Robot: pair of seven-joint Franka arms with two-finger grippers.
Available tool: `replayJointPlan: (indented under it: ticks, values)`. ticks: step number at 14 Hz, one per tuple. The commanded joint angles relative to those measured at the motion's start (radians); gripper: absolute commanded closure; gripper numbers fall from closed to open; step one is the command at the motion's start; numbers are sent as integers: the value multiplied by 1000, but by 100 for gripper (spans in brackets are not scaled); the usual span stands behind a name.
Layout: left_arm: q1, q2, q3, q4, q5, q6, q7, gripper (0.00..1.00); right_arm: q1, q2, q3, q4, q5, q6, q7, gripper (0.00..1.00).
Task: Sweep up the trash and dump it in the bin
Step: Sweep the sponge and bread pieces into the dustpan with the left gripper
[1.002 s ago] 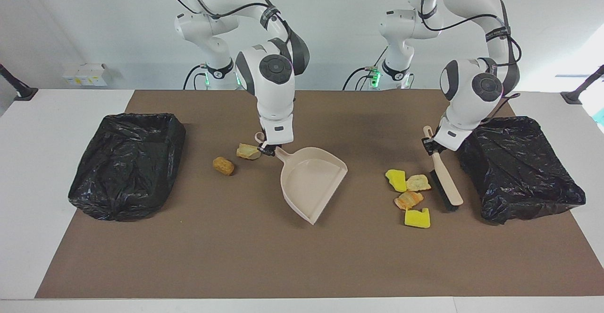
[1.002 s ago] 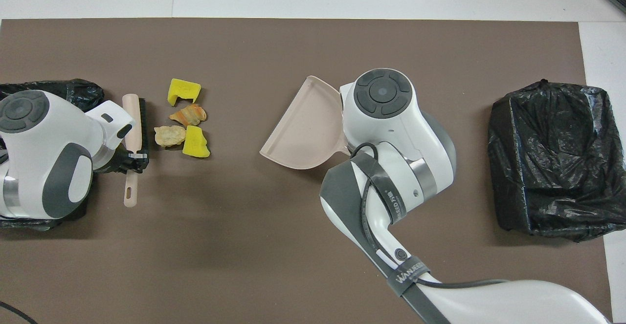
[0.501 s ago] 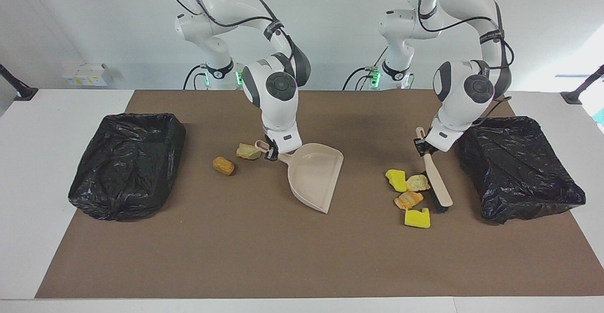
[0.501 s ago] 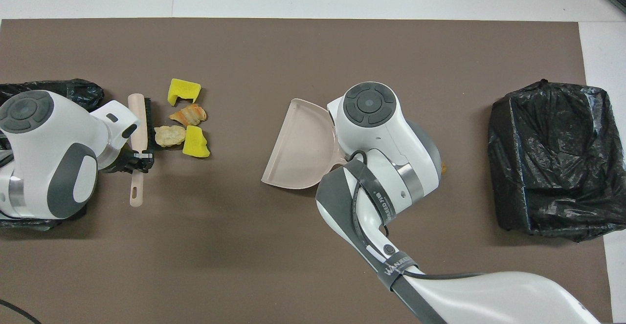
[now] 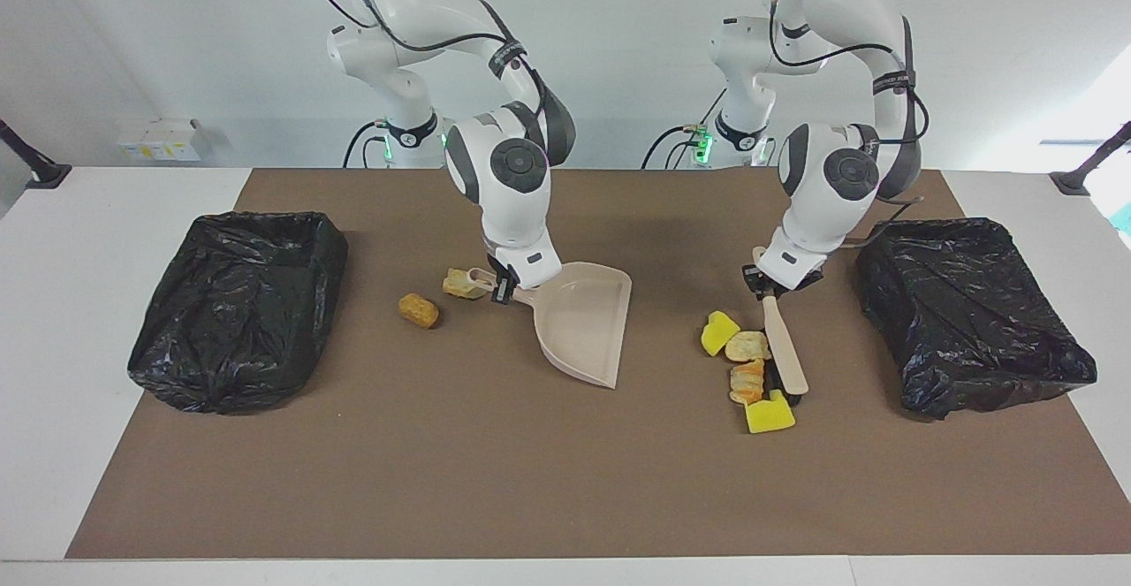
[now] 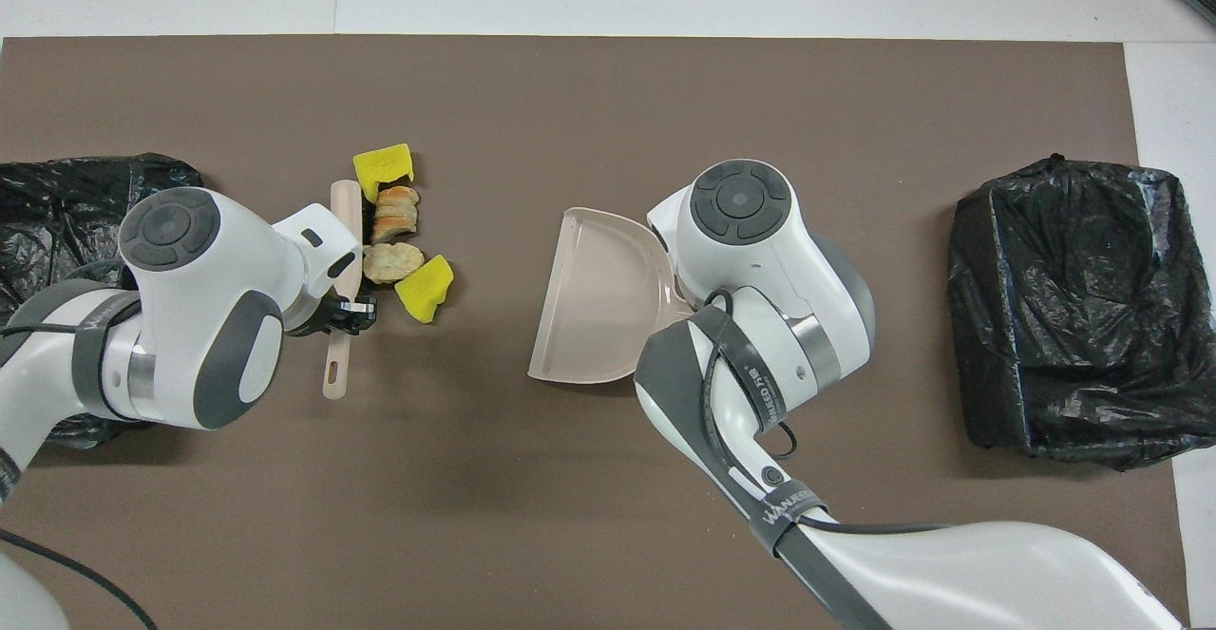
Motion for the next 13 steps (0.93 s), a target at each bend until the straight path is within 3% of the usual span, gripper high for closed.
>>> replayJointPlan:
  ticks: [1,10,13]
  values:
    - [-54,-7,12,-12,-24,8,-4,100,-3,-25,8,-36,-13,14,-28,100]
    - [-341,-69,12,-66,-166,4,-168,100,2,-24,8,-35,-13,17,-20,100]
    - [-408,-76,12,-57,-212,-6,-312,100,2,-24,8,-35,-13,17,-18,100]
